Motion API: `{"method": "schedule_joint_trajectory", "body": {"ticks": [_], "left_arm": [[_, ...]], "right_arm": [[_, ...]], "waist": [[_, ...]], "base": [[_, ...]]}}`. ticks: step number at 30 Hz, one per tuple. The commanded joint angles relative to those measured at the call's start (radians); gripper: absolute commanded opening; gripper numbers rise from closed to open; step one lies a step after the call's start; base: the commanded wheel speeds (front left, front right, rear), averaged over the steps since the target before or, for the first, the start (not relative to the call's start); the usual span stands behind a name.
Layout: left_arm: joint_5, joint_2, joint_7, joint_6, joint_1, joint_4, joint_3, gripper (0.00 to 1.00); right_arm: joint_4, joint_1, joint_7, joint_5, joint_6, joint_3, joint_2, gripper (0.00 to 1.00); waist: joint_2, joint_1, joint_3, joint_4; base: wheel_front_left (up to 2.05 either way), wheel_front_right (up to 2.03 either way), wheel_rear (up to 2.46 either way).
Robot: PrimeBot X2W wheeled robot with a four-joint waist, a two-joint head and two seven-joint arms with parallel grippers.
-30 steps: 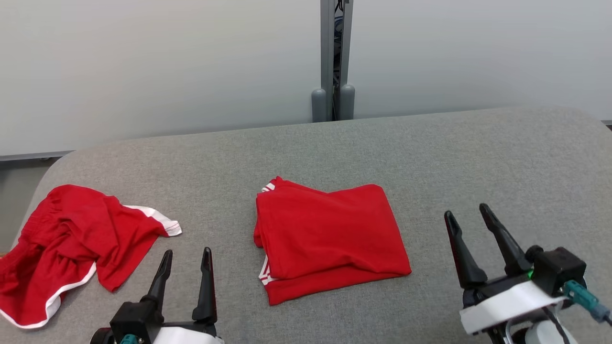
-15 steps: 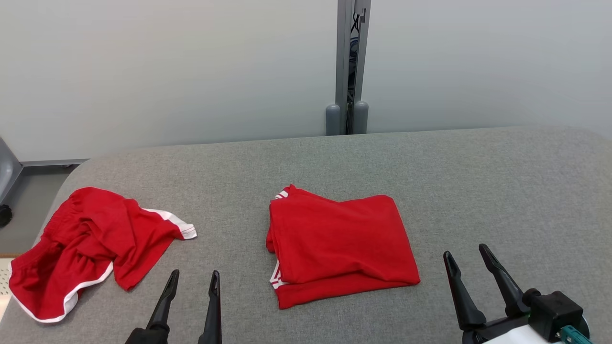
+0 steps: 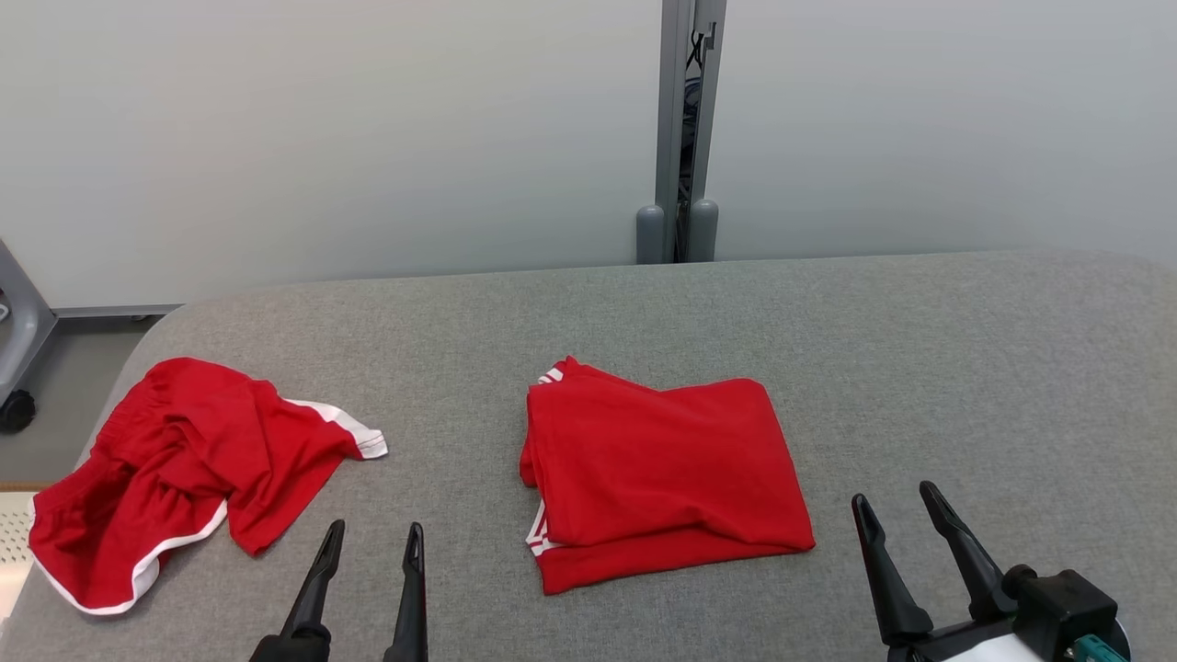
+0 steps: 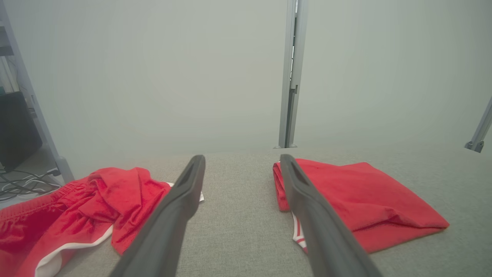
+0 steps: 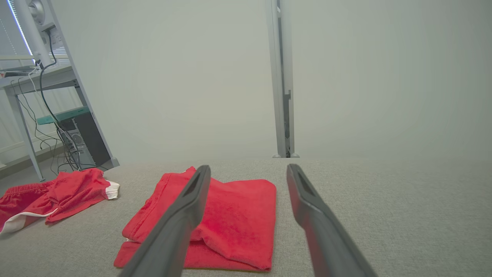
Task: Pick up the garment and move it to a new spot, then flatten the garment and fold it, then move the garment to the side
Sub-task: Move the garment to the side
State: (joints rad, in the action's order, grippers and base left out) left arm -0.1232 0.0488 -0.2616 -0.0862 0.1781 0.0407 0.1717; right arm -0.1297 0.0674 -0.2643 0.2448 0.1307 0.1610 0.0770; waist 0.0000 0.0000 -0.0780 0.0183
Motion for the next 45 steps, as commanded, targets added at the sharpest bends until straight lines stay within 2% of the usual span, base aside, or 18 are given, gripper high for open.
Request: {"method": "schedule_joint_trajectory", "body": {"ticks": [1,7,11,14,20,28,33,40,45], "left_arm": [[0.005,0.004,-0.003,-0.006,0.004,-0.004,-0.002,1.00],[0.010,0.004,-0.003,-0.011,0.002,-0.006,0.002,1.00],[0.012,0.003,-0.003,-0.010,-0.001,-0.006,0.005,1.00],[0.013,0.003,-0.003,-0.006,-0.009,-0.006,0.010,1.00],[0.028,0.004,-0.003,0.005,-0.025,-0.006,0.021,1.00],[0.043,0.003,-0.003,0.020,-0.054,-0.017,0.035,1.00],[0.048,0.004,-0.003,0.022,-0.086,-0.030,0.061,1.00],[0.041,0.003,-0.003,0.012,-0.130,-0.029,0.089,1.00],[0.036,0.004,-0.003,0.006,-0.147,-0.026,0.101,1.00]], "right_arm": [[-0.002,0.002,-0.001,0.003,0.000,-0.005,0.004,1.00],[-0.015,0.000,-0.001,0.025,0.000,0.003,0.001,1.00],[-0.069,-0.025,-0.001,0.105,0.000,0.025,-0.006,1.00],[-0.134,-0.065,-0.001,0.210,0.000,0.035,-0.002,1.00],[-0.312,-0.190,-0.001,0.396,0.000,0.048,0.037,1.00],[-0.507,-0.355,0.023,0.619,0.000,0.159,0.102,1.00],[-0.578,-0.450,0.075,0.741,0.000,0.208,0.144,1.00],[-0.656,-0.542,0.145,0.855,0.000,0.264,0.188,1.00],[-0.687,-0.574,0.189,0.890,0.000,0.310,0.203,1.00]], "waist": [[0.0000,0.0000,0.001,0.000],[0.0000,0.0000,0.004,0.001],[0.0000,0.0000,0.011,0.000],[0.0000,0.0000,0.022,0.001],[0.0000,0.0000,0.045,0.016],[0.0000,0.0000,0.098,0.065],[0.0000,0.0000,0.161,0.108],[0.0000,0.0000,0.228,0.164],[0.0000,0.0000,0.251,0.183]], "base": [[0.00,0.00,0.00],[0.00,0.00,0.00],[0.00,0.00,0.00],[0.00,0.00,0.00],[0.00,0.00,0.00],[0.00,0.00,0.00],[0.00,0.00,0.00],[0.00,0.00,0.00],[0.00,0.00,0.00]]}}
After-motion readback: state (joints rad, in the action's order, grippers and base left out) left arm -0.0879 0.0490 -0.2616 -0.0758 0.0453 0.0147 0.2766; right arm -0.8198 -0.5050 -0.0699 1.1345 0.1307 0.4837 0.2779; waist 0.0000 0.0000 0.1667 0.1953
